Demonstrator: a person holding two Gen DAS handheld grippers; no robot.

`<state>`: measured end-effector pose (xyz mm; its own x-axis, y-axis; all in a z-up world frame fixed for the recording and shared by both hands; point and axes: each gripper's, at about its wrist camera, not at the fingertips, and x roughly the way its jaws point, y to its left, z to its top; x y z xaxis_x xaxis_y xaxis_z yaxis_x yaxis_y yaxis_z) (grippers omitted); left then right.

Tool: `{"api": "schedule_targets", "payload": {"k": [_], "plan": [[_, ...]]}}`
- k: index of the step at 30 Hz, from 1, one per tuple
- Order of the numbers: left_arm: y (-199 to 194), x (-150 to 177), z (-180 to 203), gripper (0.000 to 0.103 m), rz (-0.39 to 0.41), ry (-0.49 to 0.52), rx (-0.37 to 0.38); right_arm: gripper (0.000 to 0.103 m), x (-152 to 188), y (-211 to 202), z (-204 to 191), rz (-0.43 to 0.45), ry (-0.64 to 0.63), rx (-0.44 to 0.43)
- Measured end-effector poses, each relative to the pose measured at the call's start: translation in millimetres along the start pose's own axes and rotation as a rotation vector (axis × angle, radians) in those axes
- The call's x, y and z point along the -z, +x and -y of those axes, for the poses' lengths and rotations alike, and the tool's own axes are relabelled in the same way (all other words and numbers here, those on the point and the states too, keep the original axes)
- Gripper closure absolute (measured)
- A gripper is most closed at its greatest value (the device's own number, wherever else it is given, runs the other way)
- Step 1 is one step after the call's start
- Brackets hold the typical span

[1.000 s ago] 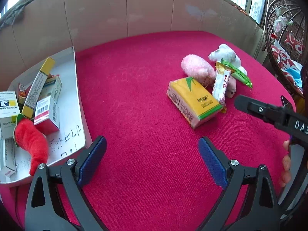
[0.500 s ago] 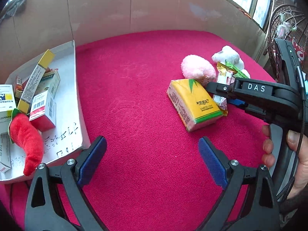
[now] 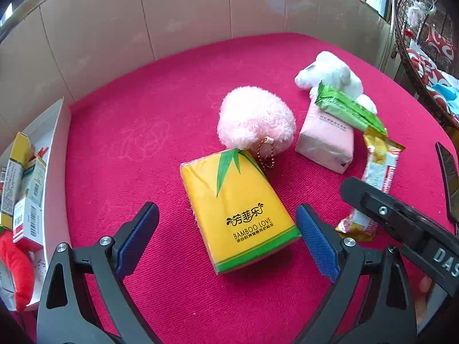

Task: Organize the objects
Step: 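Grasp the yellow BAMBOO LOVE tissue pack with the left gripper while the right grasps the yellow snack bar, then carry the tissue pack and snack bar over the white tray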

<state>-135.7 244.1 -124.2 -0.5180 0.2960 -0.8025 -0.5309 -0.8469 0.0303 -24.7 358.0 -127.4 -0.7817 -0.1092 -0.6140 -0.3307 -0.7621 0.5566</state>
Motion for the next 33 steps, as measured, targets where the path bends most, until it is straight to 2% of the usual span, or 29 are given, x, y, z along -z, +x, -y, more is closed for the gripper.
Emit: {"api": "schedule_targets", "payload": {"k": [3, 5, 7, 11, 14, 18, 27, 33], "plan": [[3.1, 0.9, -11.4, 0.013, 0.012, -0.049, 0.019, 0.079, -2.0, -0.8, 5.0, 0.001, 0.017, -0.021], [-0.5, 0.3, -15.9, 0.045, 0.031, -0.044, 0.020, 0.079, -3.3, -0.4, 6.6, 0.000, 0.026, -0.032], [-2.6, 0.7, -21.2, 0.052, 0.033, -0.038, 0.041, 0.079, -4.0, 0.1, 6.2, 0.000, 0.027, -0.035], [-10.1, 8.9, -35.2, 0.053, 0.053, -0.062, 0.113, 0.079, -4.7, 0.2, 5.3, 0.000, 0.028, -0.037], [-19.2, 16.8, -38.1, 0.053, 0.061, -0.065, 0.138, 0.079, -3.4, 0.7, 3.1, 0.000, 0.026, -0.036], [-40.1, 30.5, -35.3, 0.053, 0.104, -0.030, 0.121, 0.079, -2.6, 2.2, -1.3, -0.002, 0.020, -0.034], [-75.5, 45.3, -40.9, 0.053, 0.183, -0.025, 0.107, 0.079, 5.8, -8.2, -9.6, 0.004, -0.028, 0.005], [-88.3, 47.4, -40.3, 0.053, 0.222, -0.025, 0.112, 0.079, 8.8, -20.4, -22.4, -0.006, -0.046, -0.025]]}}
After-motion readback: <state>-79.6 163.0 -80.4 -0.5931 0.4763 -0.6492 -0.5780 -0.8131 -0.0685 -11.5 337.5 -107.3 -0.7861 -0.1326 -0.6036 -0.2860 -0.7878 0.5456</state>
